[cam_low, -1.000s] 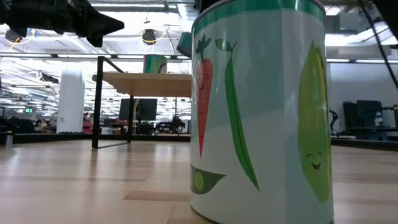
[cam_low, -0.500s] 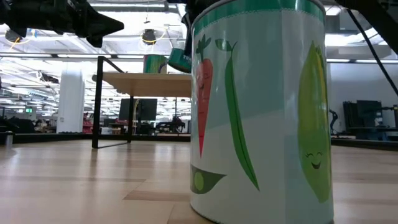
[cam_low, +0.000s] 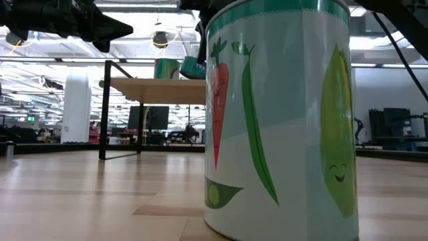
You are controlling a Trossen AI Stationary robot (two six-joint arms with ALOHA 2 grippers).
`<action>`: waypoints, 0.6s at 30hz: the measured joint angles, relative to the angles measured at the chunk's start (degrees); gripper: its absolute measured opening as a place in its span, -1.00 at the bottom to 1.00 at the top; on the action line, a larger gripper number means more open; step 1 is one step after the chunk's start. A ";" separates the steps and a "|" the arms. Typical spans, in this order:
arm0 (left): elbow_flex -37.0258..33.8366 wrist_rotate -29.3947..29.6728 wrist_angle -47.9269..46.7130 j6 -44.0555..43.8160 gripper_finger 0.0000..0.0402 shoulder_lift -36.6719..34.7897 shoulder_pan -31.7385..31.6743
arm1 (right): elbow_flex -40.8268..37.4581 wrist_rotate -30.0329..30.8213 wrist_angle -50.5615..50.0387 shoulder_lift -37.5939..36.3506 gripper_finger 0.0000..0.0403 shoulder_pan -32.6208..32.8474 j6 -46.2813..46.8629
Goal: Pick and place cans onto a shelf
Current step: Put the dark blue can on the shelf
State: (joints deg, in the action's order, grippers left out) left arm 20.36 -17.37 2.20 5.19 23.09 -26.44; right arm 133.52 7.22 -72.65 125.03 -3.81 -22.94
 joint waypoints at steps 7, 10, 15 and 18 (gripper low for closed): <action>0.00 -0.01 0.00 -0.40 -0.99 0.00 0.00 | 0.00 -0.01 -0.20 -0.02 -0.92 0.06 0.85; 0.00 -0.02 -0.14 -0.44 -0.99 0.00 0.00 | 0.00 0.02 -0.11 -0.02 -0.85 0.00 1.01; 0.00 -0.03 -0.22 -0.50 -0.99 0.00 0.00 | 0.00 0.04 -0.29 -0.02 -0.78 -0.44 1.52; 0.00 -0.04 -0.22 -0.50 -0.99 0.00 0.00 | 0.00 0.04 -0.82 -0.02 -0.77 -0.92 1.91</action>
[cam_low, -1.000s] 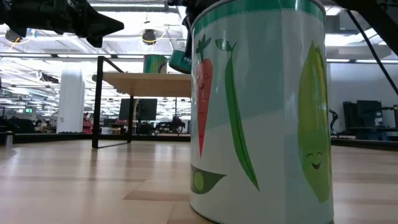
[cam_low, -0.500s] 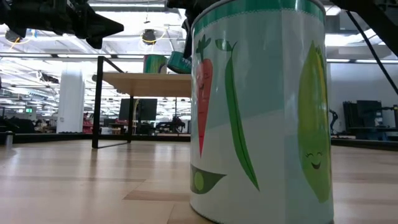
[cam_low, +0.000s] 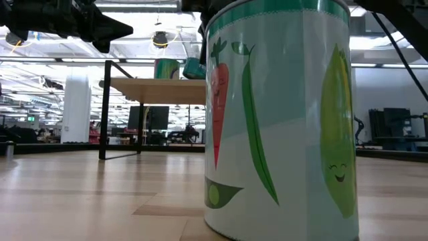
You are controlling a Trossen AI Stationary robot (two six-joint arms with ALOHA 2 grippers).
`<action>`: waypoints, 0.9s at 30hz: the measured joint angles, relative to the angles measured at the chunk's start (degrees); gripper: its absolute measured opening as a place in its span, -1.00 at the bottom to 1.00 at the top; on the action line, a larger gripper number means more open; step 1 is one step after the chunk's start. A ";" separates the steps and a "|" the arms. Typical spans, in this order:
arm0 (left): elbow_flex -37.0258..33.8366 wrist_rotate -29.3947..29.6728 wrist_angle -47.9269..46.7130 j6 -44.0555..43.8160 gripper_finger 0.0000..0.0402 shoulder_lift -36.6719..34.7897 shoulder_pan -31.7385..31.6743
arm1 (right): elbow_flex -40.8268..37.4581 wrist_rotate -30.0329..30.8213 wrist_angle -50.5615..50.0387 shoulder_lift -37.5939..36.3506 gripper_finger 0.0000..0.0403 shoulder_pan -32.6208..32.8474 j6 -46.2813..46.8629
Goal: Pick and place cans onto a shelf
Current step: Put the dark blue can on the shelf, then put the white can on the shelf
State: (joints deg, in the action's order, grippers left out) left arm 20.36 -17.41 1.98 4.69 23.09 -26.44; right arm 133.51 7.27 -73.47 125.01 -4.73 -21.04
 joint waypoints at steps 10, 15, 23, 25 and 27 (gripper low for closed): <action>0.00 0.00 0.00 0.00 -0.99 0.00 0.00 | 0.00 0.02 1.57 0.26 -0.72 -0.28 0.17; 0.00 0.00 -0.06 0.00 -0.99 0.00 0.02 | -0.15 0.16 1.19 2.33 -0.61 -0.68 0.12; 0.00 -0.06 -0.15 0.00 -0.99 0.02 0.02 | 0.27 0.98 1.97 2.81 -0.42 -0.11 -0.23; 0.00 -0.26 -0.15 0.00 -0.99 0.02 0.02 | 0.13 1.12 2.09 2.45 -0.38 0.13 -0.21; 0.00 -0.31 -0.15 0.00 -0.99 0.02 0.02 | 0.38 1.71 1.98 1.33 -0.34 0.56 -0.17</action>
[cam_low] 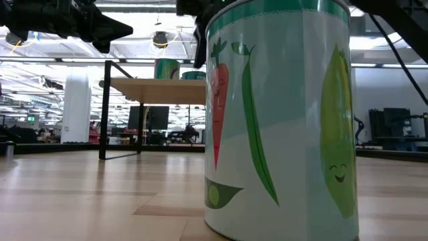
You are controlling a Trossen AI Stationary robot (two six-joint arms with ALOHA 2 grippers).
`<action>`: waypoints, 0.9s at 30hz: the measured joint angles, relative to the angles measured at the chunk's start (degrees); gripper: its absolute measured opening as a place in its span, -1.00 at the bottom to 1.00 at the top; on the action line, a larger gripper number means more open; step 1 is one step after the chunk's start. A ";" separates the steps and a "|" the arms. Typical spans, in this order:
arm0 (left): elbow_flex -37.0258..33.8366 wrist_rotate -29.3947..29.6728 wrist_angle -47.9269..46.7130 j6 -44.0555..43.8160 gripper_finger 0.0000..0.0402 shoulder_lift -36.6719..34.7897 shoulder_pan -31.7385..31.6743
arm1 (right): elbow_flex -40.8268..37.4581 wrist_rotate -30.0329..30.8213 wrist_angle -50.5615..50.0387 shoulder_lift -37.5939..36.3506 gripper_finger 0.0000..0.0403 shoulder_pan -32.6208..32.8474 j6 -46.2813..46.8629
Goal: Pick and place cans onto a shelf
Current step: Put the white can on the shelf
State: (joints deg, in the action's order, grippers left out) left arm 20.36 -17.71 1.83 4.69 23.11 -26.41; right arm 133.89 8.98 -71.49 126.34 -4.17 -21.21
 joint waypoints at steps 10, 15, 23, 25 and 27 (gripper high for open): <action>0.00 -0.07 -0.77 0.14 -0.99 0.00 0.00 | 0.95 4.26 -3.44 -9.54 -0.39 4.23 0.52; 0.00 -1.57 -1.25 0.66 -0.99 0.00 0.00 | -2.96 4.25 -4.99 -16.96 -0.81 6.68 3.56; 0.00 -7.96 -1.57 2.25 -0.99 0.02 0.44 | -36.49 3.82 18.42 -36.64 -0.96 8.84 7.17; 0.00 -7.62 -1.56 2.97 -0.99 0.13 1.59 | -48.09 4.00 27.79 -42.84 -0.97 9.84 7.66; 0.00 -7.38 -1.51 3.96 -0.99 0.51 3.29 | -59.37 4.47 38.31 -49.06 -0.96 11.07 9.03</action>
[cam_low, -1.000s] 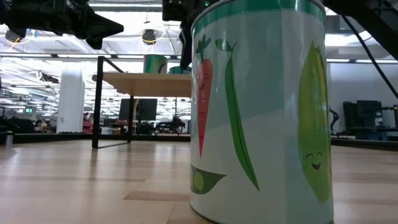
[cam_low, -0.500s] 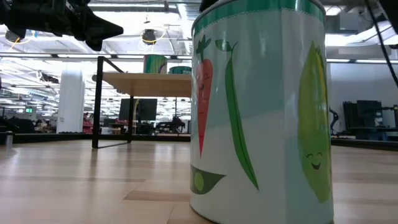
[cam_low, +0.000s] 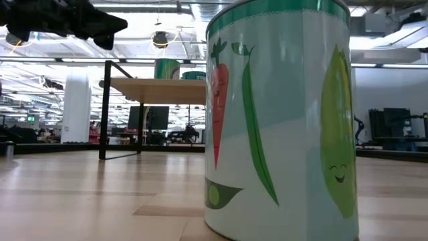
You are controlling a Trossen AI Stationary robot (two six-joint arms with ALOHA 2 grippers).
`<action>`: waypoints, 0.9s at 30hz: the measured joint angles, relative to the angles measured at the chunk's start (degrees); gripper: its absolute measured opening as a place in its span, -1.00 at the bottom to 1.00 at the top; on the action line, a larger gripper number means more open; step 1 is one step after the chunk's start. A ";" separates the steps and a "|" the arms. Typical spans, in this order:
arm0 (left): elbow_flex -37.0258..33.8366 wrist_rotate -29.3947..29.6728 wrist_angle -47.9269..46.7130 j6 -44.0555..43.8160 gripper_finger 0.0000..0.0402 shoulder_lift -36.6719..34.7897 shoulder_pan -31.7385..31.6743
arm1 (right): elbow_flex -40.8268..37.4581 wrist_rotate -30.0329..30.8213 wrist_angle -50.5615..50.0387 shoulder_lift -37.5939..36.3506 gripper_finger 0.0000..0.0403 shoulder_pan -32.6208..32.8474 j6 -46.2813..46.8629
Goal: Pick and place cans onto a shelf
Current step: Put the white can on the shelf
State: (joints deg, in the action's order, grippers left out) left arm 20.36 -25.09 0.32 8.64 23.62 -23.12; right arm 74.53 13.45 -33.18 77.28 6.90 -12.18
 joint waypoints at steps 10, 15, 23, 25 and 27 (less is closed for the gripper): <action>3.60 11.71 6.06 4.38 -0.99 9.73 19.08 | -37.94 9.91 35.15 -24.82 -0.97 10.04 2.65; 9.67 21.84 5.47 8.90 -0.99 18.50 30.89 | -44.00 16.04 36.66 -31.90 -0.95 13.67 3.35; 25.34 31.79 -6.24 9.73 -0.99 37.26 40.14 | -52.20 16.22 43.20 -37.58 -0.97 13.86 2.84; 29.01 31.79 -9.40 8.75 -0.99 42.06 41.12 | -53.36 16.18 44.98 -37.74 -0.96 13.22 2.40; 32.61 31.56 -11.32 8.55 -0.99 46.85 42.11 | -53.88 16.23 45.42 -37.73 -0.96 12.59 3.04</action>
State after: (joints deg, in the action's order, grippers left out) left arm 52.97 6.47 -11.01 17.20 70.47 18.98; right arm 20.65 29.68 12.24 39.55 19.49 -9.15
